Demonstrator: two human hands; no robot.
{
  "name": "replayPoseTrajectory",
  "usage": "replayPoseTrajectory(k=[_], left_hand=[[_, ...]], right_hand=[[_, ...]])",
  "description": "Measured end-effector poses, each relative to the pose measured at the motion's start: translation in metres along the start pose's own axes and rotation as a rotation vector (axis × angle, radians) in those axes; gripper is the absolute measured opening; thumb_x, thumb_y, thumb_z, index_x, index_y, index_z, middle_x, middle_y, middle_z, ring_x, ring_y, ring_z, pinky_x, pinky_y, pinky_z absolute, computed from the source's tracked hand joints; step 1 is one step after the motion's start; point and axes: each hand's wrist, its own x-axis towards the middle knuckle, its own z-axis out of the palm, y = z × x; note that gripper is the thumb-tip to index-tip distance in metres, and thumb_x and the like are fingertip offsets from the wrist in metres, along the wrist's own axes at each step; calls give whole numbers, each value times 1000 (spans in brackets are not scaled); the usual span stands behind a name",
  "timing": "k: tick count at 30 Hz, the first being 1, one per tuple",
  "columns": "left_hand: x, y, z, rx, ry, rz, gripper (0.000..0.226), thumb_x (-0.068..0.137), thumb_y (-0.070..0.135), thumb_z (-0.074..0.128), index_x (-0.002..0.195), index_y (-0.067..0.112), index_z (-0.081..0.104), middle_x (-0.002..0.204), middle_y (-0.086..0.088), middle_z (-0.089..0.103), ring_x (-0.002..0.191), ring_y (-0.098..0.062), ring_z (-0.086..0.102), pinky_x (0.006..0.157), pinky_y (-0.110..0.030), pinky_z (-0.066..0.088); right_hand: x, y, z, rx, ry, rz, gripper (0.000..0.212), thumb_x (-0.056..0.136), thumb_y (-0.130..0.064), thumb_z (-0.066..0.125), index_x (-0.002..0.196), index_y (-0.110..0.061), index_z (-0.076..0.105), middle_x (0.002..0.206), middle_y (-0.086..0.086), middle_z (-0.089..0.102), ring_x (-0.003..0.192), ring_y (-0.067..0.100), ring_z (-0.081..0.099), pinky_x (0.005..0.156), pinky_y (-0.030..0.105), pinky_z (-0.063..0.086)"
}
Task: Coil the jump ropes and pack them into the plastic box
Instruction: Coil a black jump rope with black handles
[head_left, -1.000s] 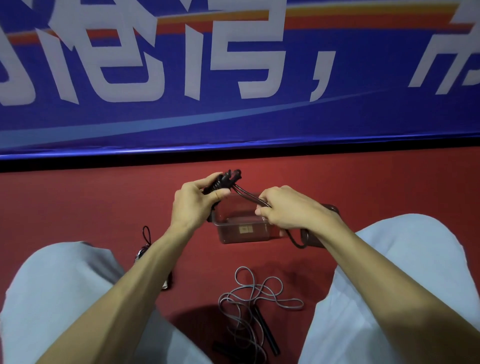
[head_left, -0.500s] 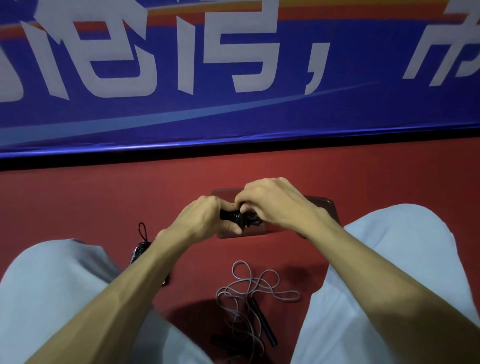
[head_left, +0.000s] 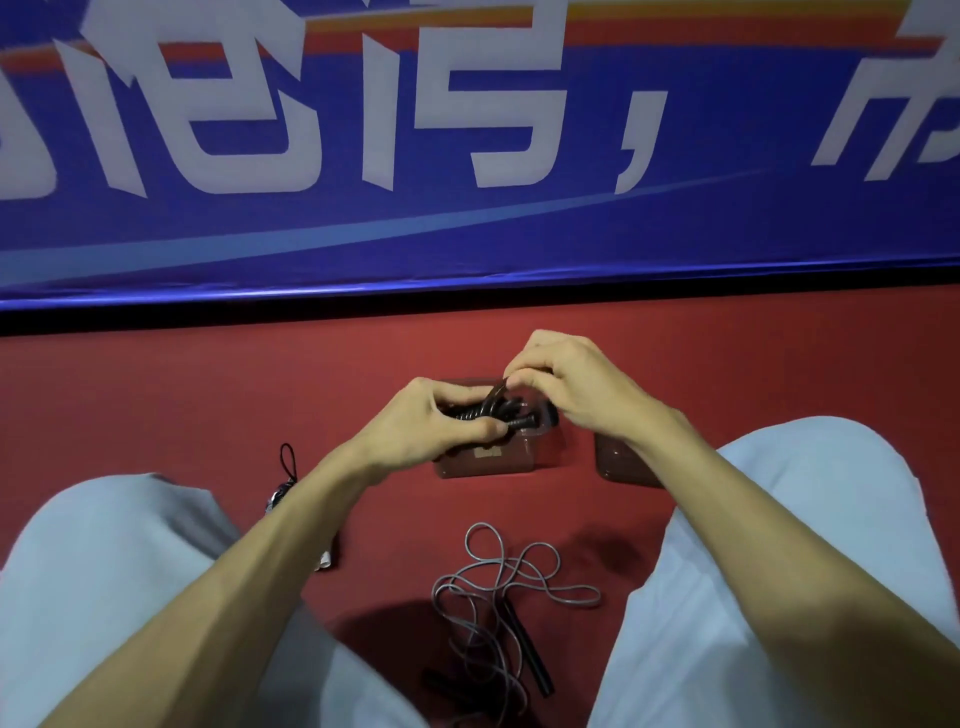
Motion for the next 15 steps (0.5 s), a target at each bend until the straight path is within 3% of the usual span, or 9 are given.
replayPoseTrajectory(k=[3,6,8,10,15], left_hand=[[-2,5,0,-183,40,-15,27,90,16,67,111,30,73,70,14,67,56,1,51,51,-14,37],[-2,8,1,-315,98,-31,29,91,17,63,117,27,71,83,4,72,67,-7,60,56,-17,45],[0,9,0,-402,124,-39,37,92,18,60,126,31,65,98,2,73,80,-12,64,62,-22,49],[1,9,0,-465,134,-37,42,93,20,57,132,36,60,107,6,71,87,-11,64,68,-24,50],[0,12,0,-566,126,-26,37,94,25,56,131,28,62,99,5,70,86,-12,62,71,-28,48]], right_hand=[[-1,6,-2,-51,-37,-35,18,98,-15,51,102,-16,69,91,0,55,84,18,55,79,29,45],[-5,4,0,-116,34,-25,17,101,-23,42,89,-18,54,78,-3,52,72,25,52,66,38,44],[-6,0,-1,-163,56,40,28,101,-37,36,81,-19,44,64,-2,50,60,27,48,58,35,38],[-5,-6,-1,-202,63,99,39,100,-48,31,79,-17,43,59,3,50,55,28,48,56,33,37],[-1,-19,4,-104,32,194,58,95,-60,18,78,-19,55,66,5,59,64,29,58,63,39,48]])
